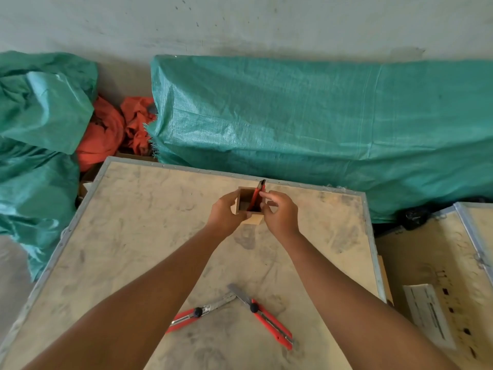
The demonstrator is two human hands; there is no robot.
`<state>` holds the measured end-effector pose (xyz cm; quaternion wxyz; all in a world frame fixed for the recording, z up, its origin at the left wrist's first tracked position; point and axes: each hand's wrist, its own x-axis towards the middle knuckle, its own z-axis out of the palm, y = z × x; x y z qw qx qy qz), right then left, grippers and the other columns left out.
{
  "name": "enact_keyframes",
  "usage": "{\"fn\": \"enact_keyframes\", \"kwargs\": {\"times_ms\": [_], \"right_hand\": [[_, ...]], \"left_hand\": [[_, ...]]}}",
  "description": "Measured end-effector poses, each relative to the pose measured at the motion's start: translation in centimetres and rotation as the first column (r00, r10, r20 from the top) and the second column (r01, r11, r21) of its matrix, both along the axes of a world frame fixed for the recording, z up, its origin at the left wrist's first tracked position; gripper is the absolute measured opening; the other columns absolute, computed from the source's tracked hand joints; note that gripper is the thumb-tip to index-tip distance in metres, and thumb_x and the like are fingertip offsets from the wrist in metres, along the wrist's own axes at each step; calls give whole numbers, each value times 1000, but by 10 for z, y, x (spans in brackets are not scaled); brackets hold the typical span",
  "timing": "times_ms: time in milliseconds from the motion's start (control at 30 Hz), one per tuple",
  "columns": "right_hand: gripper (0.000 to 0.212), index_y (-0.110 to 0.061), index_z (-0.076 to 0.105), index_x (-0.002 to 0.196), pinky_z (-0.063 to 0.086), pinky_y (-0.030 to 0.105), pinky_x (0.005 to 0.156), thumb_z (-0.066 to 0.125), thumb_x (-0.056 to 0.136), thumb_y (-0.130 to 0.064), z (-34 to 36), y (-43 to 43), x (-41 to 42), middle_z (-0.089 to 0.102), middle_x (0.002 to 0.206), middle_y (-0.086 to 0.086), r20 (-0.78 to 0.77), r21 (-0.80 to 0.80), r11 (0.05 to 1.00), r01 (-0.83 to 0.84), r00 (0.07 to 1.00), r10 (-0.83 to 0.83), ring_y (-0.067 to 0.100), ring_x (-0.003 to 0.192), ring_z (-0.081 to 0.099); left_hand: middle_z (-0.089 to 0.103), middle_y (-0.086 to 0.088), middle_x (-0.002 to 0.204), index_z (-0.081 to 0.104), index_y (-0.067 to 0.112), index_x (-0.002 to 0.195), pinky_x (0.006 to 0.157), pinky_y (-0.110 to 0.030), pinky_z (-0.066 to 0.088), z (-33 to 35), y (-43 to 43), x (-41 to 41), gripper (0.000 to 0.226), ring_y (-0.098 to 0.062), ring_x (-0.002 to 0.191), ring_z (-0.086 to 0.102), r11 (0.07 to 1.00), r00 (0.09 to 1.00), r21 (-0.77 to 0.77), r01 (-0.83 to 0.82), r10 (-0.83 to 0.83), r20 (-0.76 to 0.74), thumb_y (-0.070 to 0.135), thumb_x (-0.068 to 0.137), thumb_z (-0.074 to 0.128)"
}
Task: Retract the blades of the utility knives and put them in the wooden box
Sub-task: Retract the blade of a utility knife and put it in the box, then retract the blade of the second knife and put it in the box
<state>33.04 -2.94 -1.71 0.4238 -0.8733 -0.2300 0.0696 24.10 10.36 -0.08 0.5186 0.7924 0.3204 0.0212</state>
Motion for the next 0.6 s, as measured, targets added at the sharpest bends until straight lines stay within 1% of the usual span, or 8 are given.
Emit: {"fn": "enact_keyframes", "kwargs": {"times_ms": [67,133,233,300,367,467,533,600], "right_hand": [[33,-11,75,118,54,24,89,71,88,1,6,-8,-15,72,118,13,-10,10,1000,18,1000,-18,26,105,68],[31,-13,75,118,55,22,89,71,90,-2,11,-15,-36,72,119,10,-39,14,1000,28,999,-27,23,100,70],[30,-15,74,121,48,7,82,70,92,-8,15,-20,-74,72,122,5,-183,11,999,43,982,-40,15,99,68],[31,-16,72,123,51,13,85,70,93,-10,16,-21,-101,72,123,4,-306,-1,999,49,951,-47,17,103,69],[29,-21,73,121,55,25,88,69,93,-14,11,-20,-130,73,119,2,-397,-24,999,39,917,-45,15,96,70],[28,-27,73,120,62,37,88,67,93,-19,0,-17,-175,74,106,-3,-504,-54,999,9,863,-35,10,92,68],[31,-26,72,122,64,42,80,68,92,-18,-9,-14,-202,73,100,-3,-581,-99,995,-26,813,-37,11,87,67],[36,-22,69,127,63,36,67,66,91,-14,-20,-11,-229,74,92,-1,-664,-135,988,-75,747,-34,15,79,68]], "left_hand": [[62,-6,136,53,22,139,96,-35,48,3,-1,-15,65,-23,125,56,999,999,9,-34,35,-18,20,80,81],[63,-4,134,58,27,136,93,-37,54,5,0,-36,62,-20,121,59,999,998,17,-44,44,-35,26,79,81],[65,0,130,64,28,129,91,-38,56,4,4,-76,55,-18,117,61,999,999,-12,-33,33,-31,27,77,82],[65,2,131,65,25,128,91,-34,54,4,6,-106,53,-17,116,62,1000,999,-17,-22,21,-36,25,78,82],[64,2,133,64,22,129,94,-34,53,0,10,-135,54,-18,116,61,999,998,-29,-32,31,-61,24,78,83],[64,0,133,64,18,130,96,-35,52,-7,14,-178,56,-21,119,60,998,992,-55,-44,37,-119,24,78,83],[65,0,131,64,18,129,97,-34,50,-16,15,-207,55,-21,121,59,998,986,-48,-33,24,-164,26,77,83],[65,5,126,66,20,126,101,-34,48,-27,14,-239,53,-17,122,57,1000,978,-13,-23,19,-206,27,77,83]]}}
